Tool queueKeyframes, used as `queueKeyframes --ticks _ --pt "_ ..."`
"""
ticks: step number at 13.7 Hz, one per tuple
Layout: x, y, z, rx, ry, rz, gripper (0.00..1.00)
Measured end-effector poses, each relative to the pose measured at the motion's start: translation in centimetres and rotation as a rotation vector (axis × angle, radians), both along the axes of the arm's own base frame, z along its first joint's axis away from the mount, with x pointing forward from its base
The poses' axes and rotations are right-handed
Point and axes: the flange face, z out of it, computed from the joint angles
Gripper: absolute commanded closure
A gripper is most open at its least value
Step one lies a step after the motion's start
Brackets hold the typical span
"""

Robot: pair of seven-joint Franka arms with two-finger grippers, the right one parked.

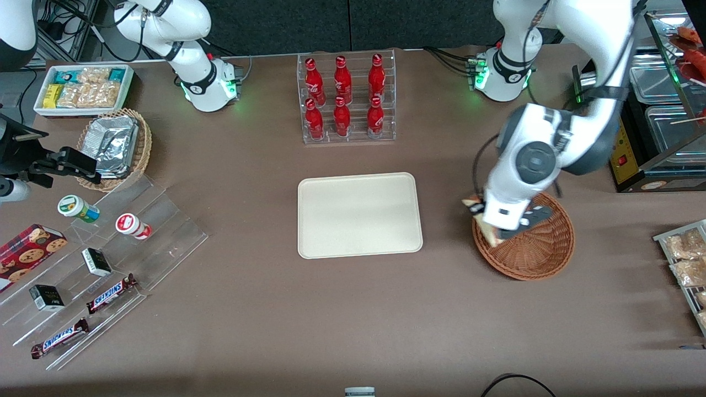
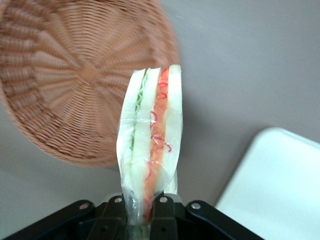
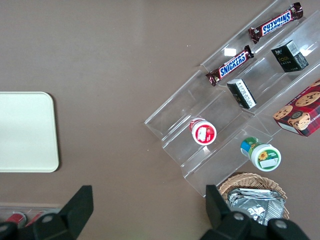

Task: Place sandwich from basket to tray
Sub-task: 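Lift the sandwich and carry it over the cream tray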

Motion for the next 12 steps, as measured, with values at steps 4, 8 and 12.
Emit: queueKeyframes --ticks 4,8,12 --pt "-1.7 -8.6 0.2 -0.027 -0.011 -0.131 1.0" --pt "-2.4 -15.6 -1.2 -0.056 -0.011 -0.22 1.0" --pt "-2.5 -19.2 -4.1 -0.064 0.011 -0.261 1.0"
